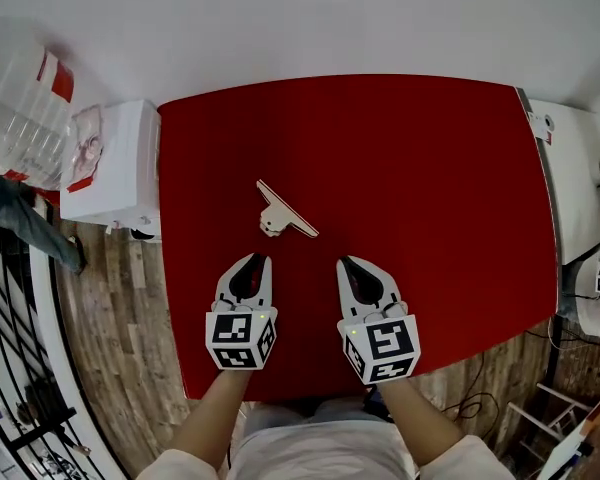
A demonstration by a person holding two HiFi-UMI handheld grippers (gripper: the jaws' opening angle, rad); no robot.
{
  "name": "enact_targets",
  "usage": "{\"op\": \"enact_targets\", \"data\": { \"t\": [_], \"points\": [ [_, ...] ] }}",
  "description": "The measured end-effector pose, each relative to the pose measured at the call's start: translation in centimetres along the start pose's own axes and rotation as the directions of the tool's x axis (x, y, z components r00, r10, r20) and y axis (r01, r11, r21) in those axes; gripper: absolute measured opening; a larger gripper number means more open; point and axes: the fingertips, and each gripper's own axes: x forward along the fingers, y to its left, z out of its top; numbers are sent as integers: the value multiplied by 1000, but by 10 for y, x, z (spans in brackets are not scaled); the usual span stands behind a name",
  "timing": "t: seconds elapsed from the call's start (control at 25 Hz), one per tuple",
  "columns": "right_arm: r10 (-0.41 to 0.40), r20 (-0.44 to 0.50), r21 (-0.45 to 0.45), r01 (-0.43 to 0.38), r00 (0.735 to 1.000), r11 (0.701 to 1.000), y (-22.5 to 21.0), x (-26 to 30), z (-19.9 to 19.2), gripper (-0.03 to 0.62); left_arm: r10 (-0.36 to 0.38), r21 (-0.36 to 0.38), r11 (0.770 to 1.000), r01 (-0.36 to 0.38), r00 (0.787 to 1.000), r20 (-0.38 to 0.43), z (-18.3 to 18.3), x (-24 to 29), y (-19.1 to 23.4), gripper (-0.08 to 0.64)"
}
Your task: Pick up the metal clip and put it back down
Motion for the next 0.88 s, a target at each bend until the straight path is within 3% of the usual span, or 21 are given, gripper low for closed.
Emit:
{"op": "enact_targets", "data": {
  "t": [0.48,0.88],
  "points": [
    [43,-33,29,-42,999,999,6,32,-24,6,-72,-198,978,58,995,-63,-32,67,19,171],
    [31,-55,48,-28,998,998,-6,36,-36,6,-86,-337,939,63,995,-52,-34,97,31,178]
  ]
}}
